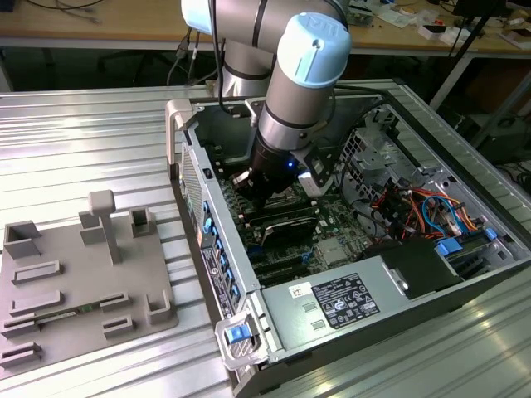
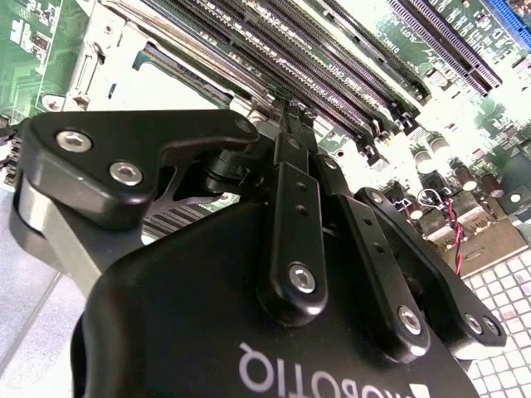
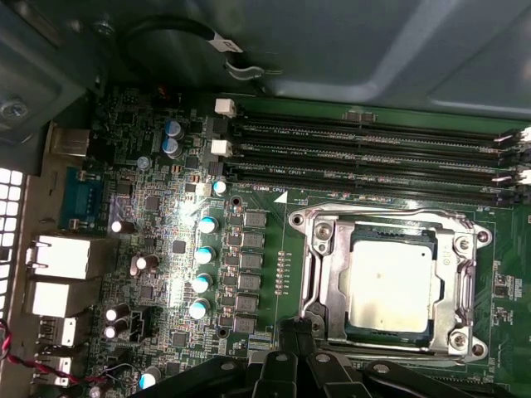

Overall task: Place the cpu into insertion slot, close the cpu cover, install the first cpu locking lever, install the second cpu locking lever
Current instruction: 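Install the second cpu locking lever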

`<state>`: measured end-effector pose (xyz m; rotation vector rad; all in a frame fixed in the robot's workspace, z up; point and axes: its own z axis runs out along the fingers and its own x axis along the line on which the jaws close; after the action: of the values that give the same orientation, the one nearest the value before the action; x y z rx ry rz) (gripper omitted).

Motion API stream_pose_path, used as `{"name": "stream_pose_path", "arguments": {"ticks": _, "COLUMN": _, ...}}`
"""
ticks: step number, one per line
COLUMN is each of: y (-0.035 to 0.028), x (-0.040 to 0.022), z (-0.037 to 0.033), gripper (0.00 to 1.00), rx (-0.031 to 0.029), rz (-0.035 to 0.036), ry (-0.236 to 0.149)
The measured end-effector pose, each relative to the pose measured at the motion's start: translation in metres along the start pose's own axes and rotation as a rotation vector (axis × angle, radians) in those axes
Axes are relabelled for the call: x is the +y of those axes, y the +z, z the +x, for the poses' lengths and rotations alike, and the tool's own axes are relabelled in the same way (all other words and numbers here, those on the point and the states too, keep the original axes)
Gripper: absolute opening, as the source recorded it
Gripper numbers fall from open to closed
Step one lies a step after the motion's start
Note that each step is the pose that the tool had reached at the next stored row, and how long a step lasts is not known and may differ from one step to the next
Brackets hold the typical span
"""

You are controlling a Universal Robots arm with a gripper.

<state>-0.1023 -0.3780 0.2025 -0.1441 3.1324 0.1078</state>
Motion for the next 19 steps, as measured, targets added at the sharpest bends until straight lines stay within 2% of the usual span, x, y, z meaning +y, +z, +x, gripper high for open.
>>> {"name": "stream_pose_path", "arguments": {"ticks": 15, "y": 0.0009, "x": -0.0009, "z": 0.0, "gripper": 0.11, "rx": -0.0002, "rz": -0.0008, "ry": 0.0}}
{"name": "stream_pose_path", "arguments": {"ticks": 19, "y": 0.0009, "x": -0.0003, "z": 0.0, "gripper": 0.11, "rx": 0.0003, "rz": 0.0038, "ry": 0.0}}
